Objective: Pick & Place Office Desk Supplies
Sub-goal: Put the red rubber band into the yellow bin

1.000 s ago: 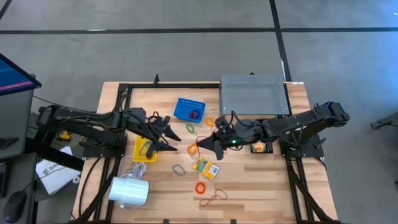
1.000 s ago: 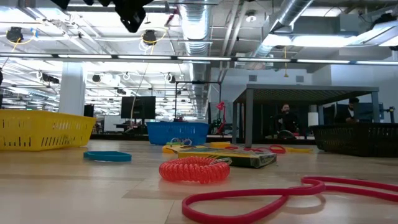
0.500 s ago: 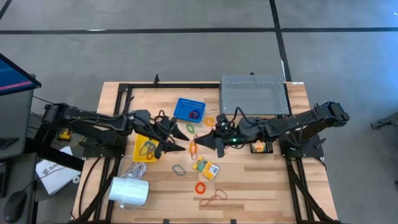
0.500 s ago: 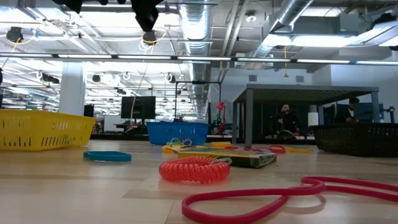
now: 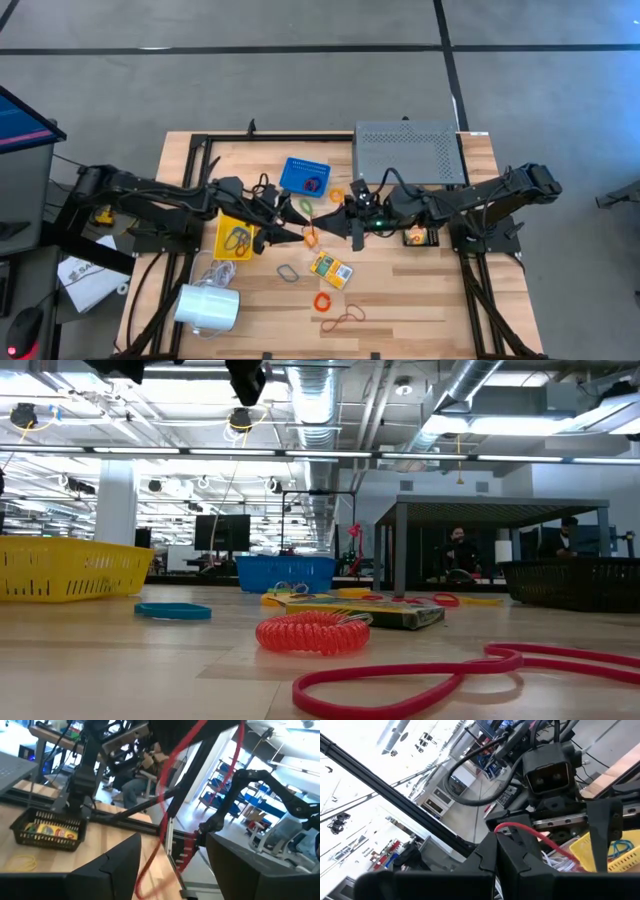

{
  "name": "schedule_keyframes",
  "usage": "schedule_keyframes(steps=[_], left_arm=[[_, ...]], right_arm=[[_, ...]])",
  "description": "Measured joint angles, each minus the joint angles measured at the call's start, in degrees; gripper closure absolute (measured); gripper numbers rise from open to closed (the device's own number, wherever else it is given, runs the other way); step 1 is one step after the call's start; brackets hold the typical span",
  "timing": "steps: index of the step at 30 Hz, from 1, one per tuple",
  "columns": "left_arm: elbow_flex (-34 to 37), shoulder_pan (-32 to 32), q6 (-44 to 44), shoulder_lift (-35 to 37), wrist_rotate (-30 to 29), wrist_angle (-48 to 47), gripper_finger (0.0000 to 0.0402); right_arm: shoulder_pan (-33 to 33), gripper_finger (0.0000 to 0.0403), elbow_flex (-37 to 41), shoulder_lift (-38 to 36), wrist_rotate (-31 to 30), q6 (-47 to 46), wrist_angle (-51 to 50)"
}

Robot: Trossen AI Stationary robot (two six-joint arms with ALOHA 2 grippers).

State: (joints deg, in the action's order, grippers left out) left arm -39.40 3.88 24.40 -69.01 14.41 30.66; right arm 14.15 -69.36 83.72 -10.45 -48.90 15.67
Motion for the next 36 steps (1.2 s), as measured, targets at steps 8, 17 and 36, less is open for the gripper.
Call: schedule_keyframes(steps=[8,17,36], left_arm=[[-3.8,1.8,0.5,-3.4,1.6,0.5,0.0222],[-5.0,1.8,3.7,-2.6,4.5,0.1,0.0389],[-5.0,1.8,5.7,6.9,4.0,-12.1,0.0401]], right_arm=[[0.1,0.0403,0.0,0.0,-0.1,0.5,0.5],[1.0,0.0403,0.0,0.0,-0.1,1.4,2.1],[1.4,0.0264,0.0,0.0,-0.2,4.0,2.6]])
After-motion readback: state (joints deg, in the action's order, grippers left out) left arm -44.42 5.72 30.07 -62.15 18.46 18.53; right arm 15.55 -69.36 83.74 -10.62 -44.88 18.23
